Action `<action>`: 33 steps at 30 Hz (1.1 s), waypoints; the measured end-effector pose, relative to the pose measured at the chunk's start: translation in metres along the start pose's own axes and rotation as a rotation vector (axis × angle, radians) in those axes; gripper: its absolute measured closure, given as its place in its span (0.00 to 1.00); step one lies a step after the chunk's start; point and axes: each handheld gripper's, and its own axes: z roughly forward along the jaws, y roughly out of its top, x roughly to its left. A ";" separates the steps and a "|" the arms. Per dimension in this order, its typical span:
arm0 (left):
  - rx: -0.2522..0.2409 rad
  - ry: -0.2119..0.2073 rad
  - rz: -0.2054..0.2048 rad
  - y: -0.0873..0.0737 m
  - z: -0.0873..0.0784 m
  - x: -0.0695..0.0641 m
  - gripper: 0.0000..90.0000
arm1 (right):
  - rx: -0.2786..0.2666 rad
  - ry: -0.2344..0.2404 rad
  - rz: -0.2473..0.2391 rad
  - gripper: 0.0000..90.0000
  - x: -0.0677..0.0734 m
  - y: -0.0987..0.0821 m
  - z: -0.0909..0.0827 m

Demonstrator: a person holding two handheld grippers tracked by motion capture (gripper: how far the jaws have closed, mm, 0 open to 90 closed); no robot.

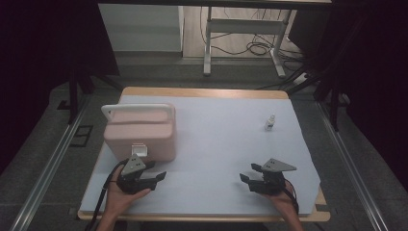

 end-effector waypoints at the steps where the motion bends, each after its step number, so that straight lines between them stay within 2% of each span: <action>1: 0.000 0.000 0.000 0.000 0.000 0.000 0.44 | 0.000 0.000 0.000 0.38 0.000 0.000 0.000; 5: 0.003 -0.005 -0.004 -0.006 0.003 -0.003 0.44 | -0.008 -0.013 0.006 0.37 -0.005 -0.001 -0.003; 8: 0.006 -0.009 -0.013 -0.010 0.005 -0.004 0.44 | 0.010 -0.022 -0.008 0.36 -0.005 -0.003 -0.001; 11: -0.002 -0.030 -0.010 -0.010 0.004 -0.007 0.44 | 0.010 -0.019 -0.010 0.37 -0.006 -0.002 -0.001; 18: -0.012 -0.048 -0.013 -0.007 0.005 -0.008 0.50 | 0.008 -0.024 0.002 0.37 -0.007 -0.002 -0.001; 21: -0.013 -0.054 -0.008 -0.006 0.005 -0.009 0.58 | 0.002 -0.017 0.003 0.37 -0.006 0.000 -0.002; 22: -0.014 -0.065 -0.009 -0.004 0.006 -0.008 0.58 | 0.002 -0.015 0.002 0.37 -0.006 0.000 -0.003; 24: -0.021 -0.093 -0.021 -0.001 0.009 -0.007 0.69 | -0.003 -0.009 0.001 0.37 -0.006 0.002 -0.006; 26: -0.014 -0.090 -0.018 0.000 0.012 -0.006 0.72 | -0.002 -0.009 -0.003 0.37 -0.006 0.002 -0.006; 28: 0.007 -0.071 -0.007 0.001 0.017 -0.007 0.85 | -0.006 -0.002 0.004 0.38 -0.010 0.002 -0.009; 33: 0.002 -0.087 -0.049 0.004 0.021 -0.006 0.98 | -0.005 0.011 0.019 0.38 -0.014 -0.002 -0.009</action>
